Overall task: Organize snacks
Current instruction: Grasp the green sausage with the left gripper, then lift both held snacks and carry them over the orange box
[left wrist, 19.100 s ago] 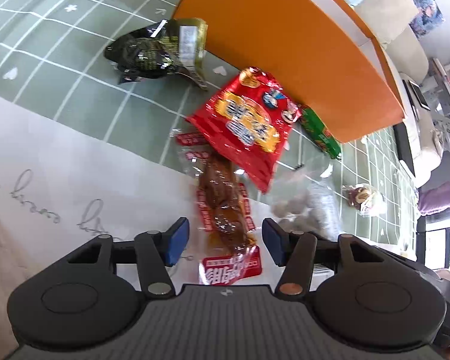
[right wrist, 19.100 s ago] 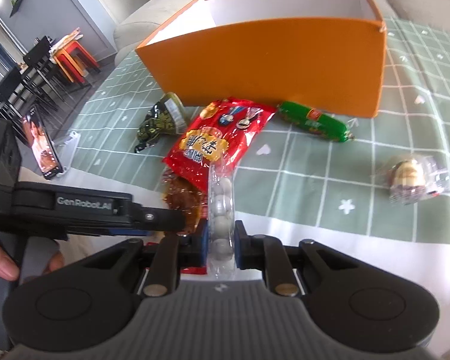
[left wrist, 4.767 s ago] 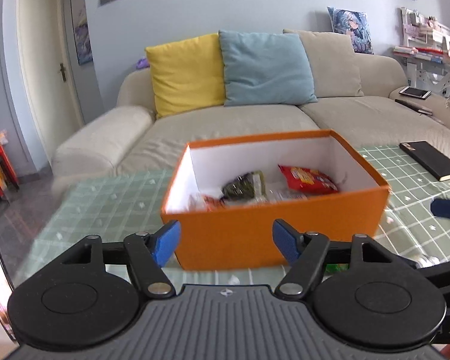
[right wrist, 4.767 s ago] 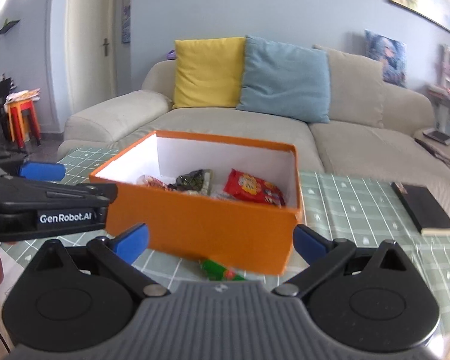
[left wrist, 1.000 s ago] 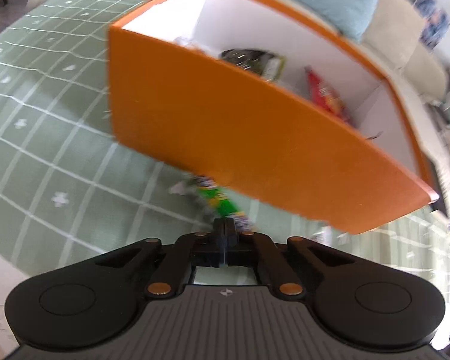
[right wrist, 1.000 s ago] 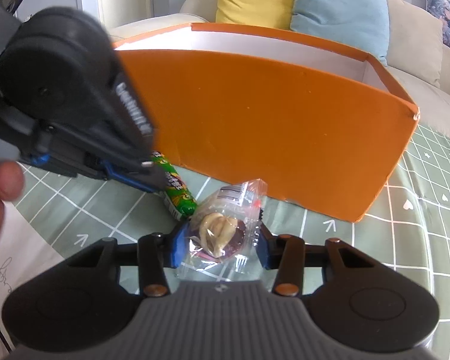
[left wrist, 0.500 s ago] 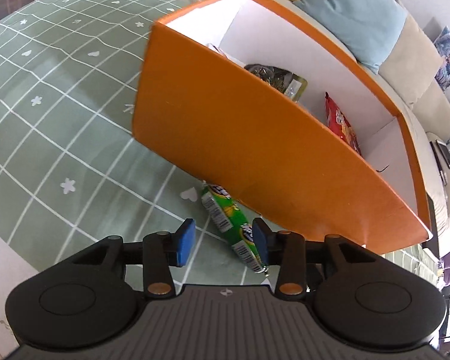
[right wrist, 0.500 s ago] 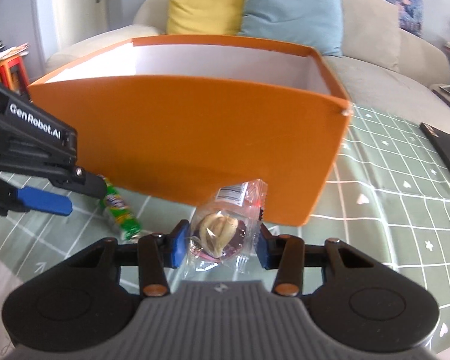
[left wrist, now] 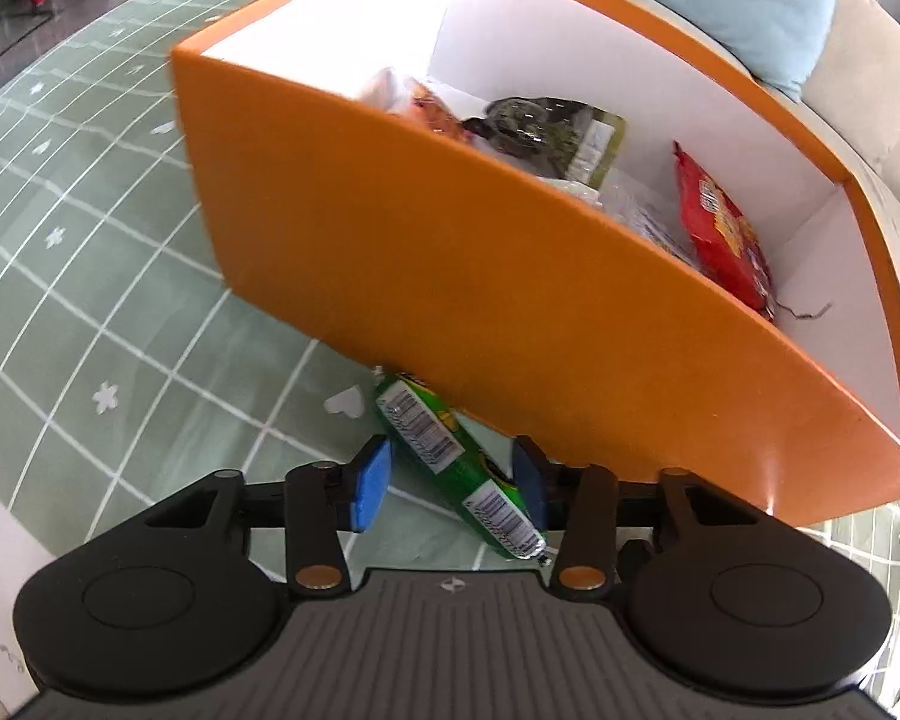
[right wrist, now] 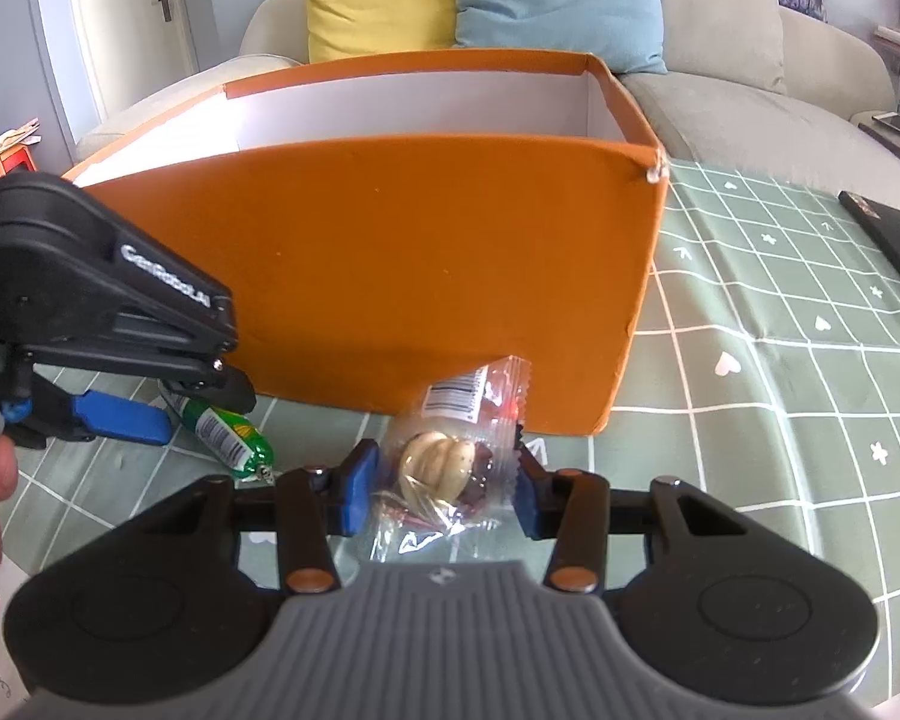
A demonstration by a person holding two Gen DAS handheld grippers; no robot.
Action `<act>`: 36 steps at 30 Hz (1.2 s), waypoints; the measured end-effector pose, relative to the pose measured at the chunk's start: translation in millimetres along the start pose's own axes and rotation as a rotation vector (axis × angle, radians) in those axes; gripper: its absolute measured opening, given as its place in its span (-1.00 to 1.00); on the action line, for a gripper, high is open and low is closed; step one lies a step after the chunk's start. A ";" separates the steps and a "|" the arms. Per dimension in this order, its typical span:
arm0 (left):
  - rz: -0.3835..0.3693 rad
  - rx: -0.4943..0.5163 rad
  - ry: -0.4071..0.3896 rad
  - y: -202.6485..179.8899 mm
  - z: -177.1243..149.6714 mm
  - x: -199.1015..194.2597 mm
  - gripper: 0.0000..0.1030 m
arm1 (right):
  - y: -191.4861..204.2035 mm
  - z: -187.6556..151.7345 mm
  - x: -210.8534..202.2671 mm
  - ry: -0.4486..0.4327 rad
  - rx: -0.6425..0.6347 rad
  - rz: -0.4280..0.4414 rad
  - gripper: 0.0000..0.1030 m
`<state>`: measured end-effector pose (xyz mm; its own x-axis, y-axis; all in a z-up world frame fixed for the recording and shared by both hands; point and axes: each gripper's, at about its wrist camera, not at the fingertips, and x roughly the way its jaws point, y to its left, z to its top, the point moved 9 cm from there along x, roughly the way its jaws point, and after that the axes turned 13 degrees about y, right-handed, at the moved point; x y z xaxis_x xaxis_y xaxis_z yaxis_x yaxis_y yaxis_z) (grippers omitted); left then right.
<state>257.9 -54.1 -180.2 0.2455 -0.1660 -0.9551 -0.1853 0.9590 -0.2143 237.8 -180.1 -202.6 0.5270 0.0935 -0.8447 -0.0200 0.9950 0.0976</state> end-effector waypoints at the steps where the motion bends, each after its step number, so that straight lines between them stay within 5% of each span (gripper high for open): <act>1: 0.009 0.008 -0.002 -1.0 -0.2 0.0 -0.07 | -0.3 1.5 1.4 0.000 -0.001 0.000 -0.13; 11: 0.064 0.258 0.004 1.5 -8.3 -3.7 -0.28 | -0.4 0.2 0.8 0.008 -0.005 -0.004 -0.12; 17: 0.105 0.520 0.116 7.3 -26.7 -8.5 -0.52 | 2.2 2.2 1.2 0.022 -0.010 0.002 -0.12; 28: 0.106 0.494 -0.100 20.0 -36.6 -8.5 -0.03 | 1.4 1.1 2.3 0.014 -0.020 0.014 -0.12; 31: 0.086 0.468 -0.122 22.4 -40.4 -8.8 -0.12 | 1.5 -1.4 1.9 0.008 -0.021 0.025 0.01; 33: 0.085 0.478 -0.143 22.5 -44.8 -10.0 -0.42 | 1.6 -2.7 1.6 0.002 -0.025 0.024 0.01; 36: 0.097 0.483 -0.169 25.0 -51.4 -12.7 -0.52 | 3.0 -4.6 1.3 0.003 -0.049 0.002 -0.14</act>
<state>201.2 -39.8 -183.9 0.4066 -0.0699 -0.9109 0.2353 0.9714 0.0305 234.6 -176.9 -205.9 0.5244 0.0954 -0.8461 -0.0628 0.9953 0.0733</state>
